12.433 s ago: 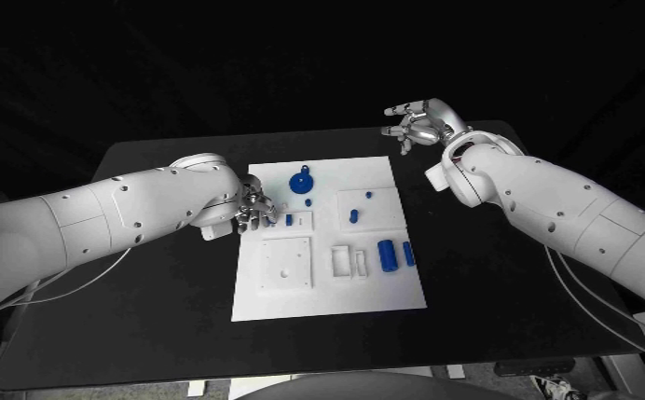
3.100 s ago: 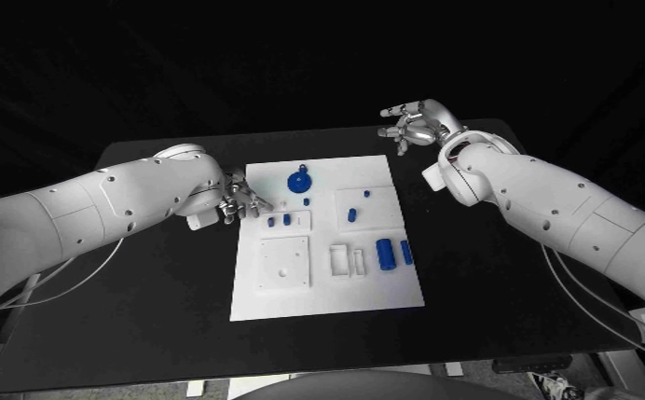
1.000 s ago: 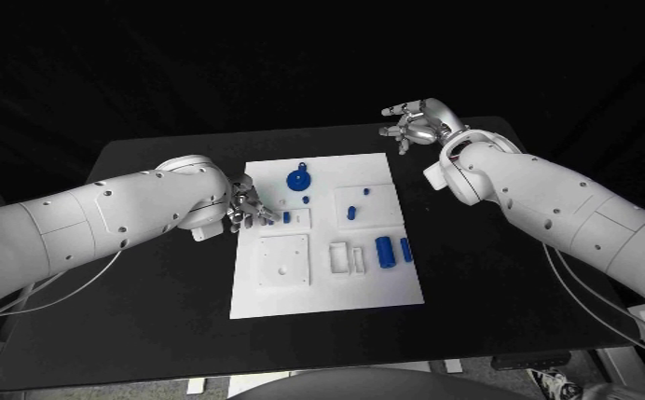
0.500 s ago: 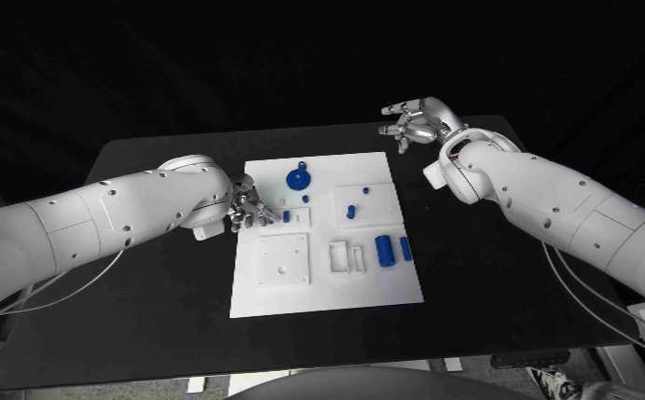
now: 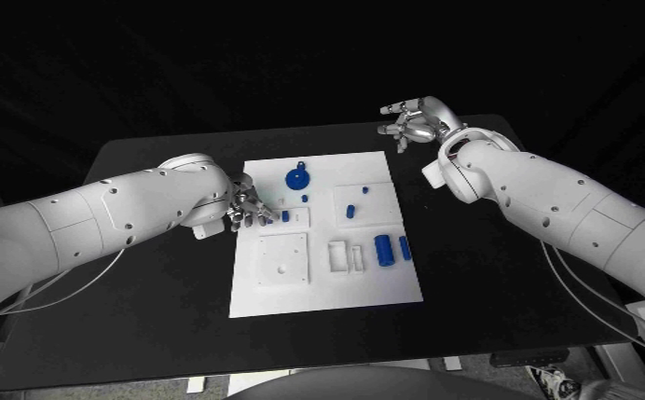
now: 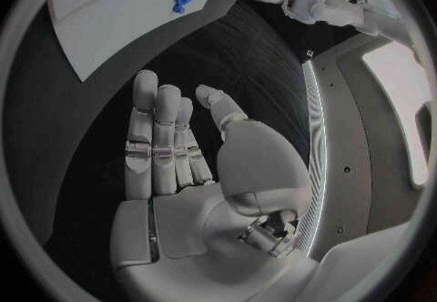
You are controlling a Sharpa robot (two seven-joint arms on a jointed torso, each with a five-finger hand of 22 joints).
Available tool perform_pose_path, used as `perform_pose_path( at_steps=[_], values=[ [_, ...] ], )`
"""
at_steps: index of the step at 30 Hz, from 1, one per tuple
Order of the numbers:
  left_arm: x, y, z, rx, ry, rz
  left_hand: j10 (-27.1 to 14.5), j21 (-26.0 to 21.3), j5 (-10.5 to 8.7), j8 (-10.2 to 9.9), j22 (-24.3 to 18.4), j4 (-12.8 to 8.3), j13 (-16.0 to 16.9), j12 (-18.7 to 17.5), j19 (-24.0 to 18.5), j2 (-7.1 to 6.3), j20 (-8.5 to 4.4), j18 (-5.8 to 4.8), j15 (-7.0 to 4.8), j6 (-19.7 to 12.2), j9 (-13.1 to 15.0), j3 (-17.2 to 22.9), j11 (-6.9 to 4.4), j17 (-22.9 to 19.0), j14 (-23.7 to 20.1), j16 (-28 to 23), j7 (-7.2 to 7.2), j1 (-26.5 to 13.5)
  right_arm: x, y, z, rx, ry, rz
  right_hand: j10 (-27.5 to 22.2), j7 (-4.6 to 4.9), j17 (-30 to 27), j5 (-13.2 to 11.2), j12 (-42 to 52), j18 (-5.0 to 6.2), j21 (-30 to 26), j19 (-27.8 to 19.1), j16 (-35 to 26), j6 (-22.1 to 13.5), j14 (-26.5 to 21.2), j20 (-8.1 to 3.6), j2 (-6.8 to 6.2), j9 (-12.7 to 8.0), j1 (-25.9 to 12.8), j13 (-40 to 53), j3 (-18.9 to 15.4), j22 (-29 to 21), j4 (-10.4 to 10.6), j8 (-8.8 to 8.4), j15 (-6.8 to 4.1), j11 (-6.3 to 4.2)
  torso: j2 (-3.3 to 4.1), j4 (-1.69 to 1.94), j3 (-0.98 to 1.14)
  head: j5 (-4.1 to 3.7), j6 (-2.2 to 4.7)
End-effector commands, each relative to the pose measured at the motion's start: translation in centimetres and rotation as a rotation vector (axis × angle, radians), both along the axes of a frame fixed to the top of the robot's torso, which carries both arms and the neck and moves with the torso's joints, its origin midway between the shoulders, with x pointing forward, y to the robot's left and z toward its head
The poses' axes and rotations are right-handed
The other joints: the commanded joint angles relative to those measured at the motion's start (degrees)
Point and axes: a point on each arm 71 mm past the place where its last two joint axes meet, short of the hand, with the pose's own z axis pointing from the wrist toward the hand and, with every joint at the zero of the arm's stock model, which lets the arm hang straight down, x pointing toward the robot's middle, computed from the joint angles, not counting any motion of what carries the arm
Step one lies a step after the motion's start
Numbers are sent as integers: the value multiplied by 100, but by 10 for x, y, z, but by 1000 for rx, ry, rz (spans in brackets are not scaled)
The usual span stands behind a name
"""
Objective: Assemble the parts on the task board
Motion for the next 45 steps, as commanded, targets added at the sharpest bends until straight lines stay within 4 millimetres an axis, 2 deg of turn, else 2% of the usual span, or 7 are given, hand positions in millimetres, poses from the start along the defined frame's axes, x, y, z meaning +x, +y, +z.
perform_pose_path(
  at_steps=[1, 15, 30, 32, 33, 41, 45],
  values=[
    [-5, -4, -8, 0, 37, -23, 34, 23, -5, -19, 107, -66, 6, 35, -4, 75, 10, -21, 7, -72, -234, -7, 36, -6, 3, 23, 16, 28, 0, 1, 0, -3, -3, 12, 0, 10, -4, 26, -33, 30, 10, -43, -35, -17, -6, -9, -48, -8, -26, -6, 25, -4, 15, -35, -8, -1, -1, 3, 2, 0, -7],
    [-5, -5, -8, 1, 42, -28, 11, 38, 12, 7, 110, -427, 4, 49, -20, 436, 21, -5, 12, -76, -686, 37, 41, -16, -13, 31, 21, 470, 0, 2, 0, -3, -2, 12, 0, 10, -4, 26, -33, 30, 10, -43, -35, -17, -6, -9, -48, -8, -26, -6, 25, -4, 15, -35, -8, -1, -1, -3, 3, -16, 1],
    [-5, -7, -7, -21, 15, -28, 21, 59, 67, 38, 111, -722, -1, 61, -23, 768, 28, 9, 18, -132, -774, 273, 52, -26, -3, 39, 40, 697, 0, 2, 0, -2, -2, 13, 3, 9, -3, 30, -27, 30, 12, -39, -32, 2, -1, -10, -46, -7, -41, -2, 29, -5, 19, -33, -10, -3, 3, -2, 4, -32, 3],
    [-5, -7, -6, -25, 8, -25, 32, 66, 145, 49, 112, -773, -3, 64, -23, 798, 30, 13, 19, -136, -766, 312, 56, -26, 5, 47, 43, 711, 0, 2, 0, -2, -2, 13, 3, 9, -3, 30, -27, 30, 12, -39, -32, 2, -1, -10, -46, -7, -41, -2, 29, -5, 19, -33, -10, -3, 2, -2, 5, -34, 11],
    [-5, -7, -6, -27, 5, -24, 43, 73, 314, 56, 113, -802, -4, 67, -20, 812, 31, 16, 21, -132, -761, 347, 59, -25, 13, 52, 46, 726, 0, 2, 0, -2, -2, 13, 3, 9, -3, 30, -27, 30, 12, -39, -32, 2, -1, -10, -46, -7, -41, -2, 29, -5, 19, -33, -10, -3, 1, -4, 5, -35, 7],
    [-4, -8, -5, -44, -23, -17, 130, 141, 623, 116, 115, -988, -28, 55, -9, 870, 50, 51, 29, -62, -692, 579, 65, 12, 73, 90, 44, 693, 0, 2, 0, -2, -1, 13, 2, 8, -2, 32, -26, 30, 10, -39, -32, 1, 0, -10, -49, -7, -49, -1, 23, -7, 21, -33, -9, -3, 0, -1, 3, -47, -1],
    [-4, -8, -4, -50, -33, -14, 162, 164, 696, 157, 114, -1037, -38, 48, -9, 880, 51, 59, 26, 15, -643, 658, 56, 49, 99, 116, 24, 676, 0, 2, 0, -2, -1, 13, 2, 8, -2, 32, -26, 30, 10, -39, -32, 1, 0, -10, -49, -7, -49, -1, 23, -7, 21, -33, -9, -3, -1, 2, 4, -50, 7]
  ],
)
